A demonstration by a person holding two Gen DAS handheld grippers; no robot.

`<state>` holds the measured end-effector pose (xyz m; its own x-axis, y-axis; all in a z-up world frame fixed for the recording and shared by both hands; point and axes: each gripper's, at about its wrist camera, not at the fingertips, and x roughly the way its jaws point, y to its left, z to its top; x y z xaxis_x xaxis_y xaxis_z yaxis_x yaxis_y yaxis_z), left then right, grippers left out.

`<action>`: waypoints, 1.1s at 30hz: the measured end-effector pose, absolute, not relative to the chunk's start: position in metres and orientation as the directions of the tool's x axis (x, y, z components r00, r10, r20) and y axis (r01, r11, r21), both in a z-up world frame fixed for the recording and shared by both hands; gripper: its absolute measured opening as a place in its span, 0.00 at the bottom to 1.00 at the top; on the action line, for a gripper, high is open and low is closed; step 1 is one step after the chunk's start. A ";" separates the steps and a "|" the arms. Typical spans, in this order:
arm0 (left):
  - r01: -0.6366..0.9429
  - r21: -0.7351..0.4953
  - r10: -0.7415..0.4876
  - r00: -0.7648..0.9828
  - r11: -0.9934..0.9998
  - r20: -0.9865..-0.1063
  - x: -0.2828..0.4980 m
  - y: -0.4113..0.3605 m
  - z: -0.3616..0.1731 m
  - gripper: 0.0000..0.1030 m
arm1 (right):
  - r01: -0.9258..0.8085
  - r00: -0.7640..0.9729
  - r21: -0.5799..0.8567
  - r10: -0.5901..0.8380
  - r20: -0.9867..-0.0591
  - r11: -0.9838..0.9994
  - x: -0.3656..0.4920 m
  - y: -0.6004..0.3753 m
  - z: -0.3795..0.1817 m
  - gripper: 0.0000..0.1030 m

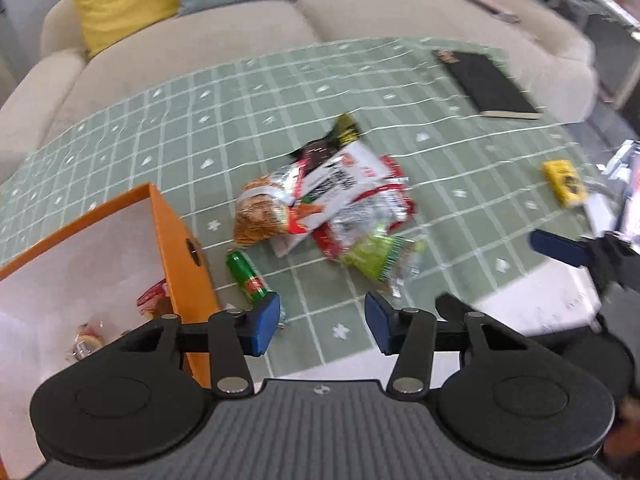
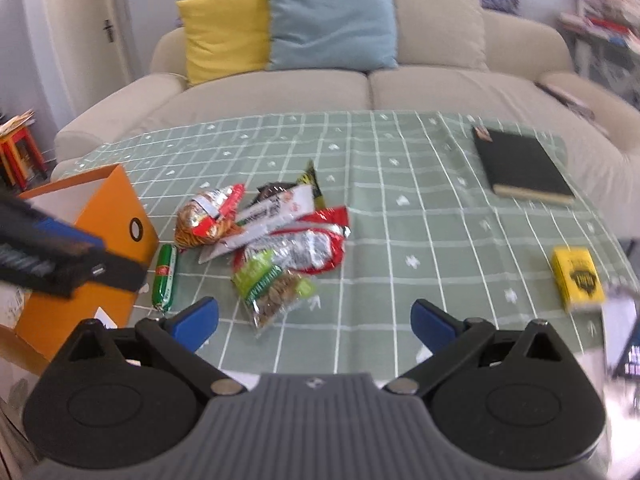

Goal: Organize snacks
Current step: 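Withdraw both tools from the box back toward the snack pile, then reach left tool to the green sausage while right tool approaches the green raisin bag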

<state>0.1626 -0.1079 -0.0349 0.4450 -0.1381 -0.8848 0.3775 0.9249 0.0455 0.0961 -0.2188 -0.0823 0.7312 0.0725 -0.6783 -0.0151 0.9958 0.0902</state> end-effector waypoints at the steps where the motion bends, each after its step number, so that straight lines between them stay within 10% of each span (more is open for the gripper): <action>1: 0.354 0.055 -0.113 0.439 0.934 -0.891 0.169 -0.110 -0.040 0.56 | -0.038 0.736 0.072 0.077 -0.673 0.997 0.099 -0.216 -0.084 0.96; 22: 0.088 0.258 0.215 0.337 0.962 -0.917 0.225 -0.132 -0.121 0.45 | -0.256 0.738 -0.038 0.169 -0.653 0.966 0.138 -0.194 -0.126 0.85; 33: 0.080 0.212 0.173 0.337 0.974 -0.925 0.225 -0.118 -0.126 0.37 | -0.201 0.705 0.012 0.153 -0.693 0.980 0.144 -0.207 -0.140 0.55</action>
<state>0.2253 -0.1184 -0.1258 0.3372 0.1735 -0.9253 0.0796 0.9741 0.2116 0.1442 -0.2070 -0.1400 0.7046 0.1528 -0.6929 -0.2010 0.9795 0.0117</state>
